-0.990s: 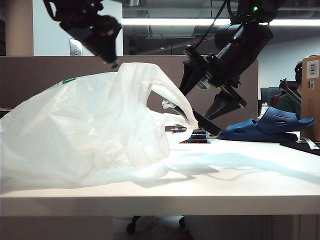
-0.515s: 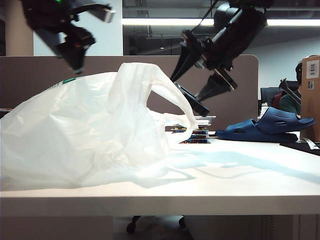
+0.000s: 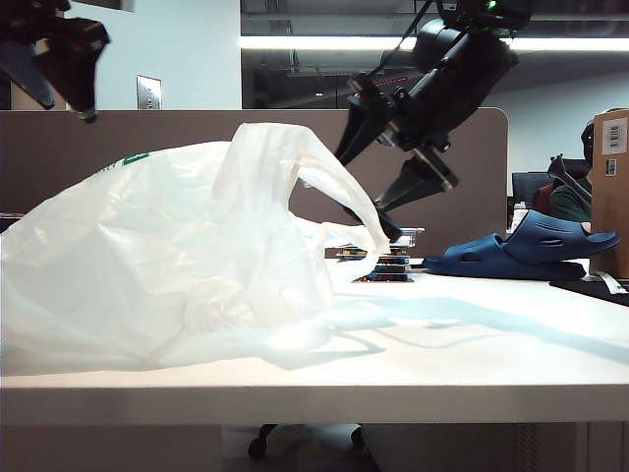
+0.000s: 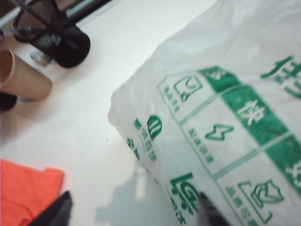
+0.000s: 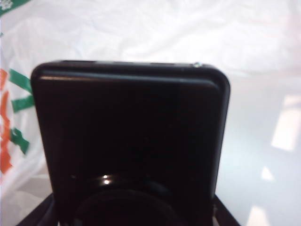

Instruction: Put the power bank into the bag.

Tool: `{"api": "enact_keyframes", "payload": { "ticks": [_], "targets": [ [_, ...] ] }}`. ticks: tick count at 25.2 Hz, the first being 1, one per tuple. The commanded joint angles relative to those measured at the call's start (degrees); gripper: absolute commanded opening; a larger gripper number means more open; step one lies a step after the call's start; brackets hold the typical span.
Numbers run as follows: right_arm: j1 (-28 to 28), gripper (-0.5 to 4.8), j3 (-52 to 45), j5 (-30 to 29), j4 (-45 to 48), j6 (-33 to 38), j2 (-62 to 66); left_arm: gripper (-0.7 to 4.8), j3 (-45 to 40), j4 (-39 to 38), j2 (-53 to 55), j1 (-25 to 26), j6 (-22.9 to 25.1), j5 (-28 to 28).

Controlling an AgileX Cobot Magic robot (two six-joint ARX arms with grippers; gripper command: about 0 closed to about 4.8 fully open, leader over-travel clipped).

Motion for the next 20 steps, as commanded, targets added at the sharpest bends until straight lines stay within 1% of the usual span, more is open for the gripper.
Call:
{"api": "enact_keyframes", "payload": {
  "ticks": [1, 3, 8, 13, 17, 20],
  "targets": [
    [1.3, 2.06, 0.5, -3.0, 4.3, 1.6, 0.3, 3.0, 0.2, -1.9, -0.4, 1.8, -1.4, 4.7],
    [2.2, 2.06, 0.5, -3.0, 5.4, 2.3, 0.5, 3.0, 0.2, -2.3, -0.4, 2.4, -1.4, 6.0],
    [3.7, 2.06, 0.5, -2.9, 7.5, 2.4, 1.4, 3.0, 0.2, -2.1, -0.4, 2.4, -1.0, 5.9],
    [3.8, 2.06, 0.5, -2.1, 9.6, 2.6, 1.6, 3.0, 0.2, -1.8, -0.3, 2.4, -1.0, 5.9],
    [3.5, 2.06, 0.6, -2.9, 12.7, 6.8, 1.4, 3.0, 0.2, -1.7, -0.3, 2.3, -1.0, 6.3],
    [4.1, 2.06, 0.7, -4.4, 13.0, 6.9, 1.5, 3.0, 0.2, -1.7, -0.3, 2.3, -1.0, 7.4]
  ]
}}
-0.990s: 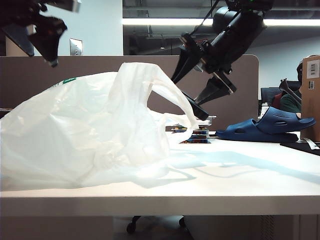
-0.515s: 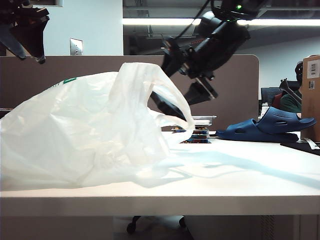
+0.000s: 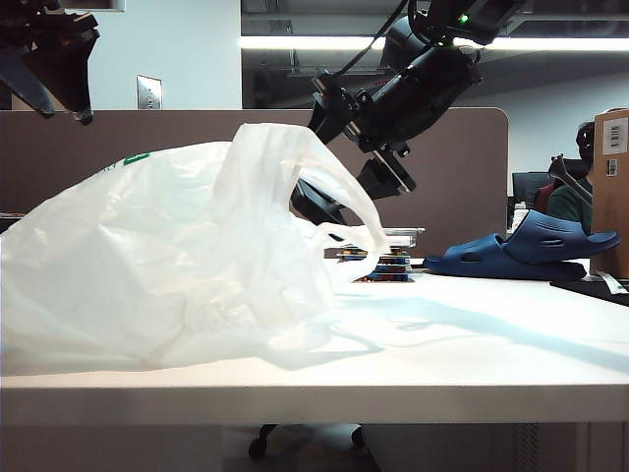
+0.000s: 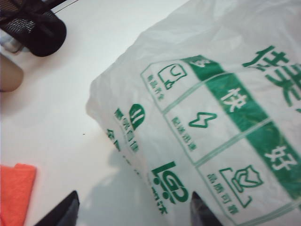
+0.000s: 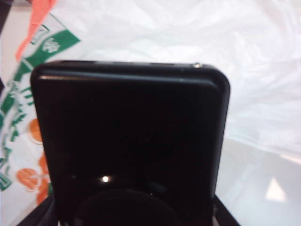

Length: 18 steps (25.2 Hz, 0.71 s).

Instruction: Put the power bank into the bag.

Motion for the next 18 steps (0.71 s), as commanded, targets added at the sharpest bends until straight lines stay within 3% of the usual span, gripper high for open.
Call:
{"api": "enact_keyframes", "payload": {
  "ticks": [1, 7, 18],
  "targets": [
    [0.9, 2.06, 0.6, -2.4, 1.7, 0.5, -0.5, 3.0, 0.2, 0.6, -0.2, -0.1, 0.0, 0.8],
    [1.0, 1.92, 0.6, -2.0, -0.1, 0.6, -0.5, 3.0, 0.2, 2.4, -0.2, -0.1, 0.0, 0.8],
    [0.8, 1.83, 0.6, 3.0, -12.2, -0.3, 0.6, 3.0, 0.2, 5.3, -0.1, -0.1, 0.0, 3.2]
  ]
}}
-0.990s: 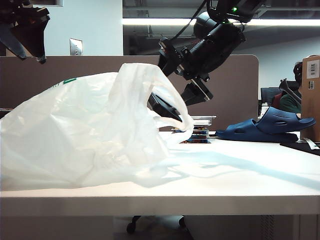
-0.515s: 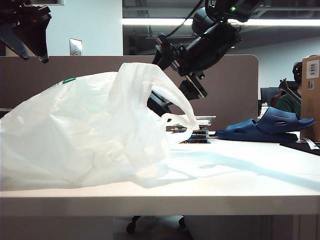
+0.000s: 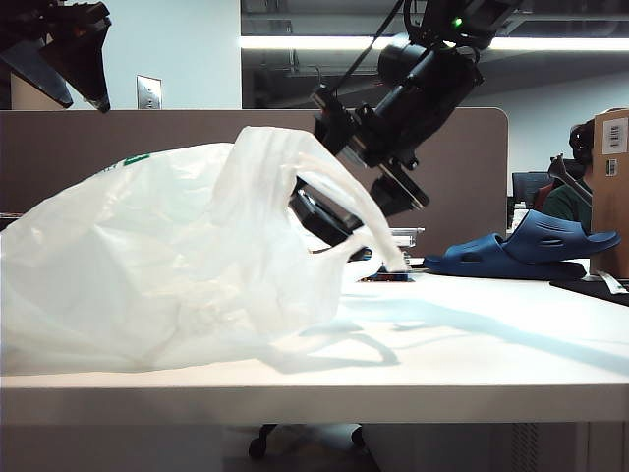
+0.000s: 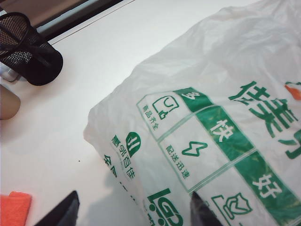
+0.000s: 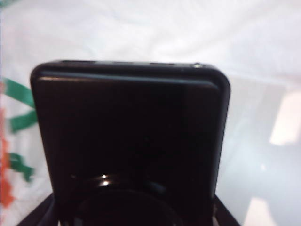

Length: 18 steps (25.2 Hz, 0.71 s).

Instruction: Put the power bank into the bag.

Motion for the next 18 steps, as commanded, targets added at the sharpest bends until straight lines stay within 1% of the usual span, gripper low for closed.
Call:
{"api": "enact_keyframes", "payload": {
  "ticks": [1, 5, 12, 18],
  "targets": [
    [0.1, 1.83, 0.6, 0.3, -3.7, -0.6, 0.2, 3.0, 0.2, 0.8, -0.1, 0.0, 0.0, 0.4],
    [0.2, 1.82, 0.6, 2.3, -6.1, -1.5, 0.4, 3.0, 0.2, 0.9, 0.0, 0.0, 0.0, 0.3],
    [0.1, 1.82, 0.6, 2.7, -12.8, -2.1, 0.4, 3.0, 0.2, 3.1, 0.4, 0.0, 0.0, 0.3],
    [0.2, 1.82, 0.6, 2.6, -11.6, -2.1, 0.4, 3.0, 0.2, 3.5, 2.1, 0.0, 0.0, 2.0]
  ]
}}
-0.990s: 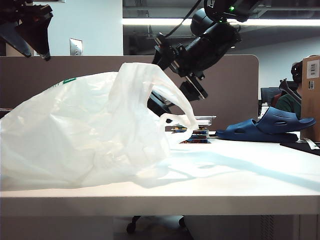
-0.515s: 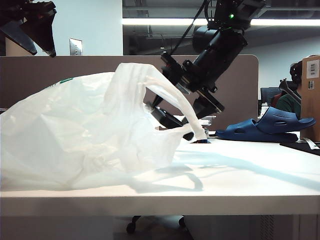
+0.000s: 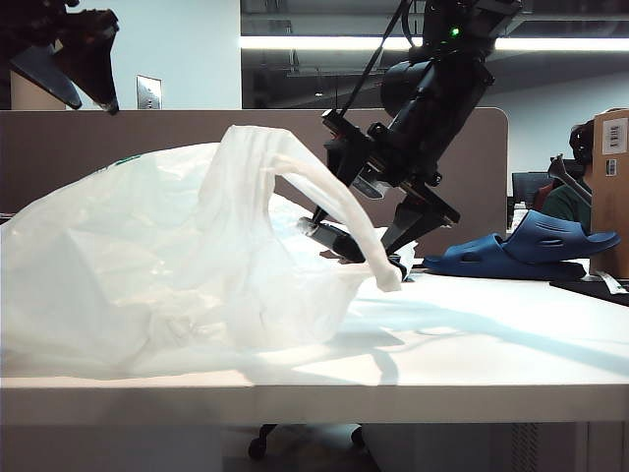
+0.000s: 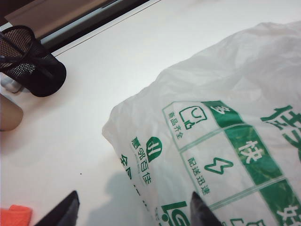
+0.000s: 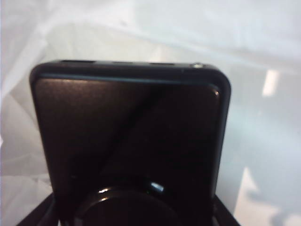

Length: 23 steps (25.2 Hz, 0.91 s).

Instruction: Put the power bank into the bag.

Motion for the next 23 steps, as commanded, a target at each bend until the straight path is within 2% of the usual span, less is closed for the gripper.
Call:
{"api": "enact_keyframes", "payload": {
  "ticks": [1, 8, 11, 16, 23],
  "targets": [
    [0.2, 1.82, 0.6, -1.0, 1.9, -0.2, -0.7, 3.0, 0.2, 0.0, 0.9, 0.0, 0.0, 2.1],
    [0.7, 1.78, 0.6, -1.0, 5.4, 0.5, 0.3, 3.0, 0.2, 0.1, 2.2, -0.1, 0.0, 3.1],
    [1.2, 1.79, 0.6, -1.1, 6.7, 0.5, 1.6, 3.0, 0.2, 0.6, 2.9, 0.0, 0.1, 5.6],
    [1.7, 1.79, 0.6, -5.9, 12.8, 0.8, 1.8, 2.99, 0.2, 1.3, 6.0, 0.9, 0.1, 5.5],
    [2.1, 1.79, 0.6, -7.2, 15.3, 1.8, 2.6, 2.99, 0.2, 1.4, 6.3, 1.4, 0.1, 5.1]
  ]
}}
